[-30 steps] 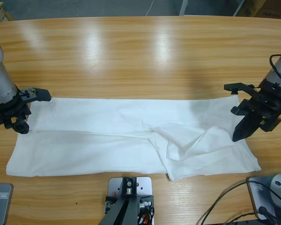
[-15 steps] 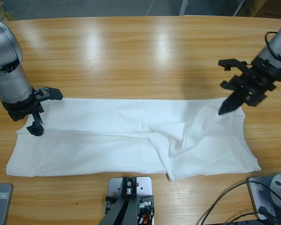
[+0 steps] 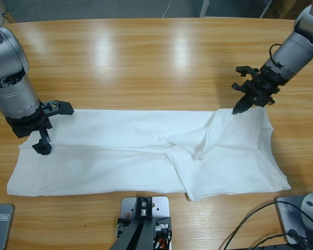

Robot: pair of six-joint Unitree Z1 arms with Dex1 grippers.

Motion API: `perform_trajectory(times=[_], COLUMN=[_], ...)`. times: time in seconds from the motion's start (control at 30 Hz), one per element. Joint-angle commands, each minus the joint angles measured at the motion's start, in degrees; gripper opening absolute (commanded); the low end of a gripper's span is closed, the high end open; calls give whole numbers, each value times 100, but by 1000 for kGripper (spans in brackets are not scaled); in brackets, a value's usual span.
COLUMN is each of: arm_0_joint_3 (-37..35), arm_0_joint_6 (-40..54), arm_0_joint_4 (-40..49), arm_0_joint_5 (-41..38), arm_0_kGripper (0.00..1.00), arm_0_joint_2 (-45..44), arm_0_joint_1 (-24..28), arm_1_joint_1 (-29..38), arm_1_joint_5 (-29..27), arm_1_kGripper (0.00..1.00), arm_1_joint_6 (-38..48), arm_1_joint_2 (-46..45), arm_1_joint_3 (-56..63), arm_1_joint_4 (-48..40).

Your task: Fold clothes

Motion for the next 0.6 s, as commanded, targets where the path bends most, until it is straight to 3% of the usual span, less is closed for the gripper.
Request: perform_trajectory(times=[0.03,0.17,0.27,0.37,0.43,0.5,0.6], arm_0_joint_3=[146,153,158,162,162,200,397], arm_0_joint_6=[-121,-140,-154,-159,-182,-326,-954], arm_0_joint_4=[-85,-85,-94,-126,-201,-267,-349], arm_0_joint_5=[-61,-59,-61,-52,-29,51,329], arm_0_kGripper=[968,968,968,968,968,968,968], arm_0_joint_2=[181,69,30,30,-33,-193,-473], arm_0_joint_1=[-97,-97,-97,-106,-123,-141,-141], arm_1_joint_1=[-116,104,927,2111,2873,3205,3251], arm_1_joint_5=[-890,-1108,-1191,-1315,-1781,-2483,-2614], arm_1_kGripper=[1000,1000,997,898,833,759,770], arm_1_joint_6=[303,366,927,2297,2826,3965,6343], arm_1_joint_2=[-797,-2173,-3279,-3887,-3970,-4017,-4248], arm_1_joint_3=[487,598,666,990,1366,1638,2117], arm_1_joint_4=[-25,302,533,367,-208,-315,-956])
